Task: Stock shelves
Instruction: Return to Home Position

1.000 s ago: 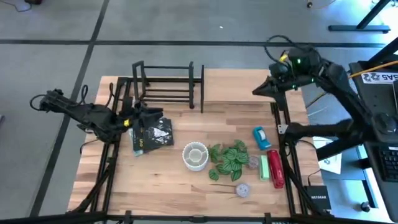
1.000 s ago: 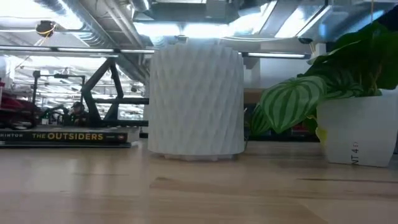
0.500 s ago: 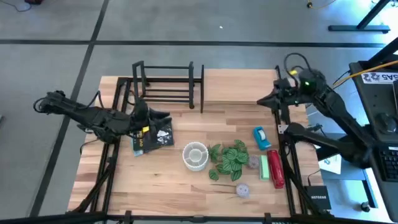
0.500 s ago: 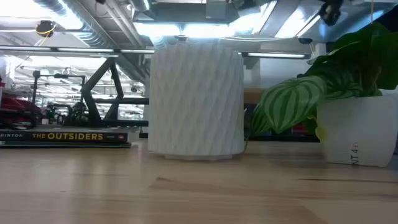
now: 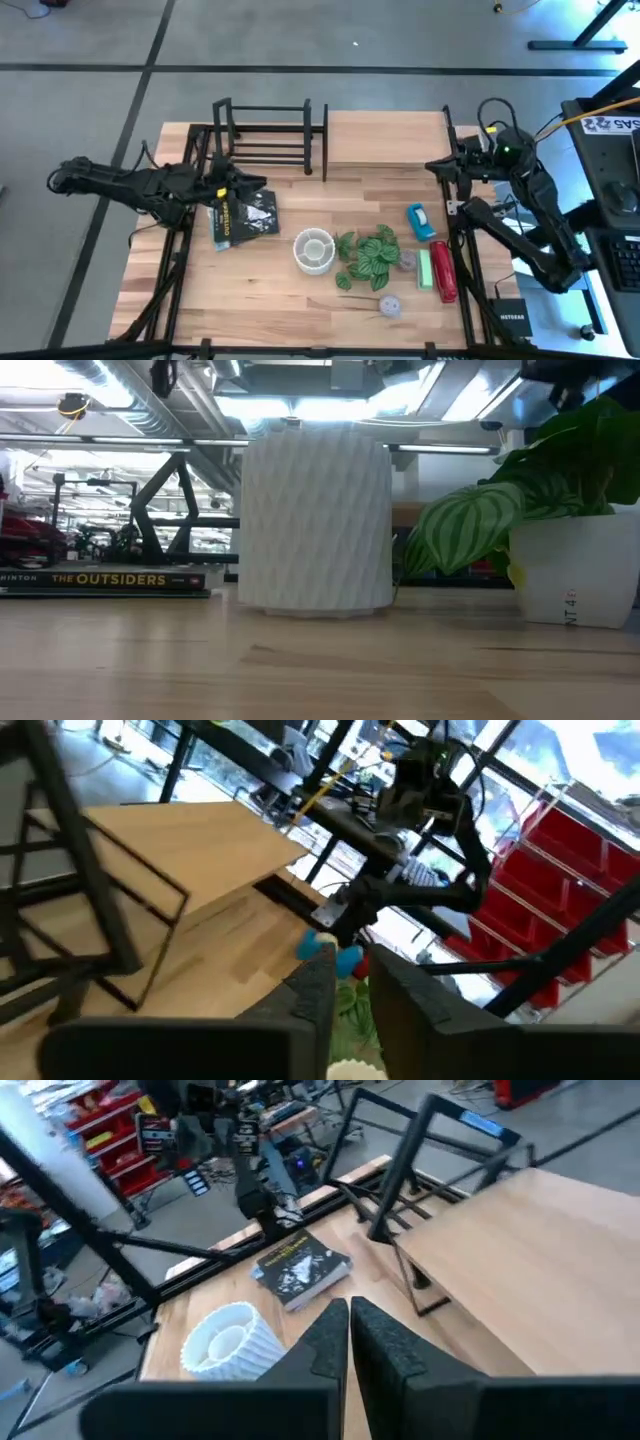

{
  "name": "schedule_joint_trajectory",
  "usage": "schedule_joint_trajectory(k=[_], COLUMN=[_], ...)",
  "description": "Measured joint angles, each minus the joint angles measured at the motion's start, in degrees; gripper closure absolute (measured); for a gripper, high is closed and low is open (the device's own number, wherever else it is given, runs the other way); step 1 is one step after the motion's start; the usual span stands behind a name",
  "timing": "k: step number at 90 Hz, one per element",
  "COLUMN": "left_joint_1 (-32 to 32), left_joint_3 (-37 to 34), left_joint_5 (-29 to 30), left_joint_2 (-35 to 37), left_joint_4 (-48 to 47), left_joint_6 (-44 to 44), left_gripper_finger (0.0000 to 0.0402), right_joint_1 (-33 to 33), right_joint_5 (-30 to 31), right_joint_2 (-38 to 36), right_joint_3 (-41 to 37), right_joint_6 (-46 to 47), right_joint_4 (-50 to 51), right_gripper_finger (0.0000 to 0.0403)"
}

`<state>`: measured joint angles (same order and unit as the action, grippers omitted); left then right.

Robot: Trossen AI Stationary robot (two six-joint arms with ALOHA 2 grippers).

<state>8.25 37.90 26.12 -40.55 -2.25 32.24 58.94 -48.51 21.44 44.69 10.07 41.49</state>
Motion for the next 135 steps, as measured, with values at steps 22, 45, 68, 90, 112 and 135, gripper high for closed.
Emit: schedule_joint_trajectory(k=[22,45,68,90,112,135], left_joint_1=[-2.1,-2.1,-2.0,-2.1,-2.0,-2.0], left_joint_3=[-11.0,-20.7,-27.0,-33.9,-37.3,-37.3], left_joint_5=[1.3,1.0,-0.7,-0.9,-7.2,-7.5], left_joint_2=[15.0,34.1,39.8,40.3,39.9,39.3], left_joint_4=[0.0,-0.4,-0.5,1.5,5.6,5.5], left_joint_6=[0.6,-1.5,-2.7,-0.8,-3.6,-7.8], left_gripper_finger=[0.0396,0.0402,0.0401,0.0401,0.0401,0.0401], right_joint_1=[4.5,4.9,4.8,4.9,4.9,4.8], right_joint_5=[8.1,16.5,18.3,21.1,20.9,20.5], right_joint_2=[-5.8,-11.4,-12.0,-12.4,-12.3,-12.3], right_joint_3=[-2.5,-2.5,-2.6,-6.4,-7.2,-7.2], right_joint_6=[5.1,10.5,12.4,16.9,18.4,19.1], right_joint_4=[-1.5,-4.8,-8.4,-15.8,-18.6,-18.7], right_gripper_finger=[0.0402,0.0402,0.0402,0.0402,0.0402,0.0402])
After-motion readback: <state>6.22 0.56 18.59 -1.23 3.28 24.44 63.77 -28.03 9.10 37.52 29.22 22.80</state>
